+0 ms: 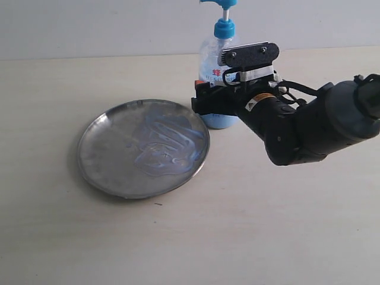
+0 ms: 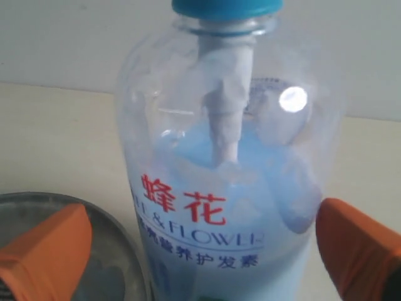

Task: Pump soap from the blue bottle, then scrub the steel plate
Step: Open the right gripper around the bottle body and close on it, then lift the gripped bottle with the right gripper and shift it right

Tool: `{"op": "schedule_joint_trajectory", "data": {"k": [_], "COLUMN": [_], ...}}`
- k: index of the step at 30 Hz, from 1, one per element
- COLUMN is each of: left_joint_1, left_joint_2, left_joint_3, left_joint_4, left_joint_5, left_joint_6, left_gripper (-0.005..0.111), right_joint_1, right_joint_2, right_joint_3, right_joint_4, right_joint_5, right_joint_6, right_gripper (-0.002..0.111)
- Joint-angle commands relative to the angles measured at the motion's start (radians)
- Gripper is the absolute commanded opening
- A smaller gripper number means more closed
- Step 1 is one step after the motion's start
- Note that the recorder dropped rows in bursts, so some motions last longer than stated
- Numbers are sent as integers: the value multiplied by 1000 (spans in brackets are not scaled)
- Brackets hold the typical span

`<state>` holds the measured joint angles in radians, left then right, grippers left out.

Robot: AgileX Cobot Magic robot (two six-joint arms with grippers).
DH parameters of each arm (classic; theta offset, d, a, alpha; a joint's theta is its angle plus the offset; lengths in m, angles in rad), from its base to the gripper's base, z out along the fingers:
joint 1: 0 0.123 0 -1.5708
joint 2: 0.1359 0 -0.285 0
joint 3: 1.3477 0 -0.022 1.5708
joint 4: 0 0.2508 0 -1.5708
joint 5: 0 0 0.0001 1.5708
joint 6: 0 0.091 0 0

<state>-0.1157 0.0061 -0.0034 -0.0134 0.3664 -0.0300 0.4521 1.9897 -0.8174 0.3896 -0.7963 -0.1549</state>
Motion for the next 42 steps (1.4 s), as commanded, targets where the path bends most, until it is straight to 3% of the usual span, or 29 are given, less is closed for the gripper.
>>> {"op": "schedule_joint_trajectory", "data": {"k": [1, 42], "left_joint_1": [1, 1], "left_joint_2": [-6, -6], "left_joint_3": [3, 3], "left_joint_4": [0, 0], "left_joint_5": [-14, -14], "left_joint_6": [5, 5], "left_gripper": [0, 0], "right_joint_1": [1, 1], "right_joint_2": [30, 85], "right_joint_3": [-31, -77], "right_joint_4": [-8, 21], "right_joint_5": [9, -2], "right_joint_6": [3, -8], "right_gripper": [93, 93]}}
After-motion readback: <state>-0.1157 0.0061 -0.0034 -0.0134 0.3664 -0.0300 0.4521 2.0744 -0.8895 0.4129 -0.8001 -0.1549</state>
